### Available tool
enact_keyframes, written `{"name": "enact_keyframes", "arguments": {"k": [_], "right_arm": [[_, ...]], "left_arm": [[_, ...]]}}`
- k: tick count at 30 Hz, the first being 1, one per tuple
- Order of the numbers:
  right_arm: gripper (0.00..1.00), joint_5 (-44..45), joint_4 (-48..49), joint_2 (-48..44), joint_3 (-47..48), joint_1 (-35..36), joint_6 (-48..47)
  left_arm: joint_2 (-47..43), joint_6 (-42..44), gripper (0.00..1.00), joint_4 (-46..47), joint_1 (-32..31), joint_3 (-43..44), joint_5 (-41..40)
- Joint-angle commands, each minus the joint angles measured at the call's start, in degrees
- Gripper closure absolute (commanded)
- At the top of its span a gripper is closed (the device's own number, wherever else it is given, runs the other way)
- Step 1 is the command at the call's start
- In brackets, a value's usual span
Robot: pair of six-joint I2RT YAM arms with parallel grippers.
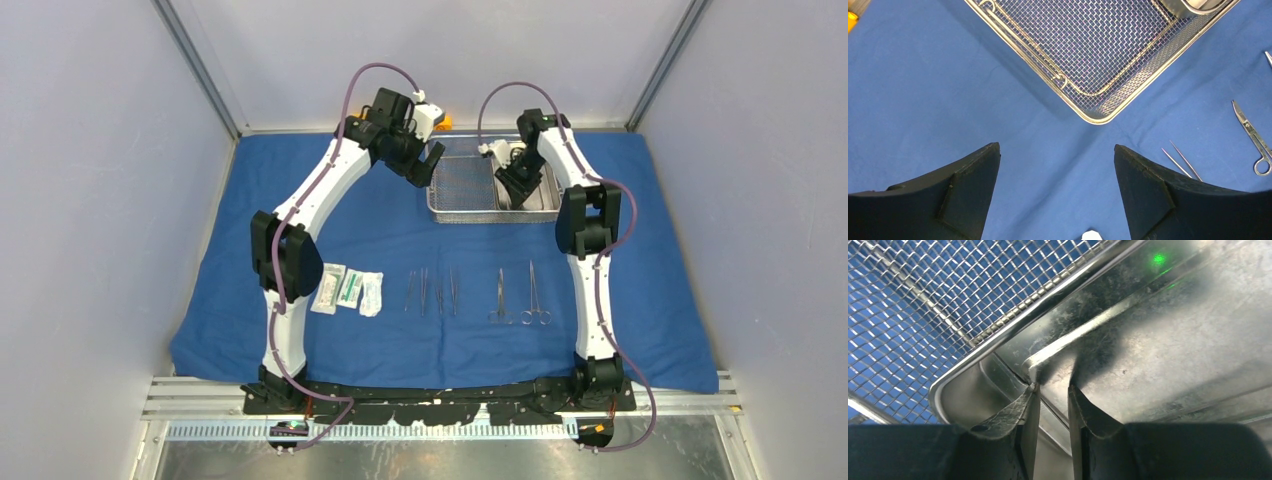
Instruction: Open and lay out the surgical kit
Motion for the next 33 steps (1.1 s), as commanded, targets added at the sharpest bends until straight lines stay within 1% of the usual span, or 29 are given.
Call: {"name": "enact_keyframes", "arguments": {"k": [1,5,9,11,13,15,17,19,22,24,26,28,33], "right_arm": [[0.69,4.9,6.3,1.1,-1.7,0.4,2.6],[0.71,8.7,17.7,-1.9,-5.2,0.2,8.7],[0.72,10.2,24.1,-3.6,-5.7,-0.1,14.7],[0.73,8.8,24.3,-4.1,-4.3,-0.6,16.4],[0.72,4.5,21.3,-4.3,-2.2,-1.1,16.4],[0.7,-0.2,17.3,-4.4,-0.1,-1.2,15.7],[0.67,-2.6,16.3,-5.0,0.1,-1.3,17.8],[0.66,-3.6,19.1,-6.3,-1.9,-1.4,24.0],[0.64,-6.9,26.5,-9.1,-6.9,-2.0,35.2],[0.63,-7.8,29.5,-10.0,-8.3,-2.0,40.2],[0.59,-8.4,30.2,-9.7,-7.4,-2.0,43.7],[0.57,-7.8,30.2,-9.3,-6.5,-1.9,45.3],[0.56,-5.3,31.4,-10.5,-8.0,-1.9,47.4]], "left_arm": [[-0.2,0.3,0.14,1.3,0.4,1.6,0.6],[-0.2,0.5,0.14,1.2,0.4,1.6,0.3],[-0.4,0.8,0.14,1.2,0.4,1.4,-0.3],[-0.6,1.0,0.14,1.2,0.4,1.3,-0.5],[-0.5,1.2,0.14,1.2,0.4,1.3,-0.7],[-0.5,1.3,0.14,1.3,0.3,1.2,-0.7],[-0.4,1.3,0.14,1.3,0.3,1.2,-0.7],[-0.4,1.0,0.14,1.4,0.4,1.2,-0.8],[-0.5,0.7,0.13,1.6,0.4,1.0,-0.8],[-0.5,0.4,0.14,1.7,0.4,1.0,-0.7],[-0.7,0.3,0.14,1.6,0.4,0.8,-0.5],[-1.1,0.1,0.13,1.8,0.4,0.5,-0.3],[-1.8,0.0,0.14,2.1,0.3,-0.3,-0.3]]}}
